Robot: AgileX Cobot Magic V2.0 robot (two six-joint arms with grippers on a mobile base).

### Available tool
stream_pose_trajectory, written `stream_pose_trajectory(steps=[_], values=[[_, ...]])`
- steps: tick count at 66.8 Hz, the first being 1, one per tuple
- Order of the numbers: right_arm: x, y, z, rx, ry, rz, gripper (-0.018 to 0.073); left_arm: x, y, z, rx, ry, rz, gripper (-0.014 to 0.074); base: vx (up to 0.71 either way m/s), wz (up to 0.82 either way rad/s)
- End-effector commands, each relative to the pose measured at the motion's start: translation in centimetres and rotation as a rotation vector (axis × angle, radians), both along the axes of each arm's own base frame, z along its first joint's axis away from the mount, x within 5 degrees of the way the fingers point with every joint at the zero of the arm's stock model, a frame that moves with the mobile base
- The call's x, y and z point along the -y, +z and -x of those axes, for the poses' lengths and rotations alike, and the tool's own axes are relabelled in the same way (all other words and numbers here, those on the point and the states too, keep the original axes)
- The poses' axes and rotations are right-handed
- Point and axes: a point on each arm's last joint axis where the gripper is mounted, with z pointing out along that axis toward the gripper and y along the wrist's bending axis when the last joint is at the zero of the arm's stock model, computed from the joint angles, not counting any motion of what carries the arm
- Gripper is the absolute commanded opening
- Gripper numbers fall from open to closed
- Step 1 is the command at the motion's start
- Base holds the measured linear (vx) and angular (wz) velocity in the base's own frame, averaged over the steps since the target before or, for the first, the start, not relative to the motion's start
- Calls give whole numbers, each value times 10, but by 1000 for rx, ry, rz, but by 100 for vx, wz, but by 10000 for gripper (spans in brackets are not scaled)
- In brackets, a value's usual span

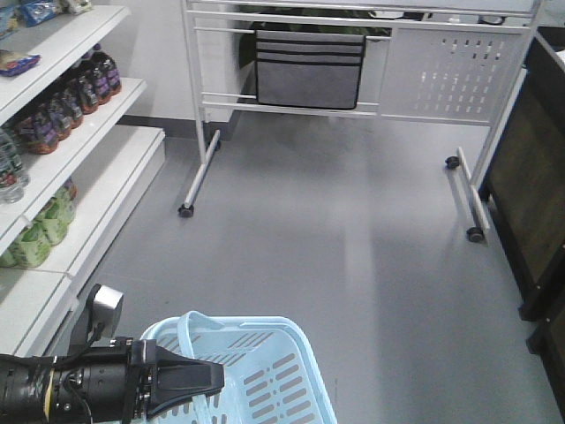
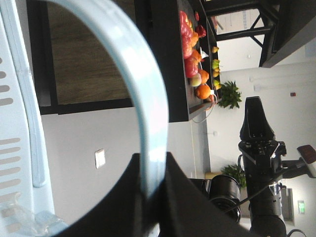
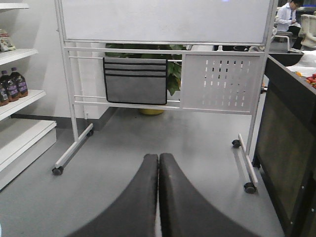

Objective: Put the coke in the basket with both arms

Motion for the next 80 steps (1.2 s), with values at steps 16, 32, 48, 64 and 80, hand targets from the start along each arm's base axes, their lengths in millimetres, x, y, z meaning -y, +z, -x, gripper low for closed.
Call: stream_pose_trajectory(steps=[16,32,48,64,80], values=[[0,3,0,74,2,8,-9,5,31,3,74,-60,246,-7,2,-21],[0,3,0,74,2,8,-9,5,31,3,74,-60,246,-7,2,-18],[0,3,0,74,2,8,-9,5,31,3,74,-59,247,-7,2,-14],[0,3,0,74,2,8,-9,5,31,3,74,-59,247,-7,1,-5],[0,3,0,74,2,8,-9,5,30,3,74,-60,246,-7,5,-4]])
